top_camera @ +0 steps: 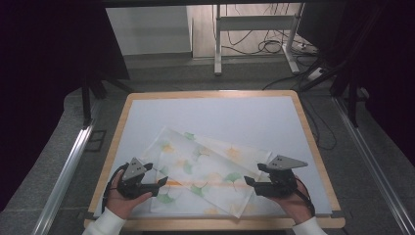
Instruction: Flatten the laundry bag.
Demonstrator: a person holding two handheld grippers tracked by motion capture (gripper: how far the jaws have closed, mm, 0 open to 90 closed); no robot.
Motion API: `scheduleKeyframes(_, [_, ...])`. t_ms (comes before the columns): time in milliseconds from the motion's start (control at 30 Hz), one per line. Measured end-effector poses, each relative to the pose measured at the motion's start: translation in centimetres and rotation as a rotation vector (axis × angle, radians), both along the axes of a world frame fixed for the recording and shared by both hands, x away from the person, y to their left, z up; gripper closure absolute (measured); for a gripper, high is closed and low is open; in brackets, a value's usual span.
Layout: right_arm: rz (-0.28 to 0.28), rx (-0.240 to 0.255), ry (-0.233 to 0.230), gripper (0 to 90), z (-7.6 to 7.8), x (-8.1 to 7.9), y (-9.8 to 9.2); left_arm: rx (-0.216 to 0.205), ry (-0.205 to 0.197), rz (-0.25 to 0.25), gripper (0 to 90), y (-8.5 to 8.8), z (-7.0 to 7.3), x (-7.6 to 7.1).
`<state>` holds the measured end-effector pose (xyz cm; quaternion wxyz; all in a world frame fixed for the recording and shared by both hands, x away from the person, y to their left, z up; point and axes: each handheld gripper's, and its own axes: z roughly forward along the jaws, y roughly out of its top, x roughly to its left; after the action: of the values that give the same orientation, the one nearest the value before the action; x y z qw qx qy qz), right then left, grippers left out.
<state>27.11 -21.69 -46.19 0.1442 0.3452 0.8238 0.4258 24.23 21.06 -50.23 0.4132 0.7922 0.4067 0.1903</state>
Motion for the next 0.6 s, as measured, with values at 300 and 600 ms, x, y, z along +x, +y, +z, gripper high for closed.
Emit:
scheduleKeyframes(300, [0.059,-0.020,0.015,30.8,0.0,0.8,2.9,-0.008,0.016,0.004,25.0,-0.1,-0.2,0.0])
scheduleKeyframes(600, [0.100,-0.042,0.012,30.6,0.5,1.5,5.7,-0.005,0.035,0.016,25.0,0.0,-0.7,-0.6])
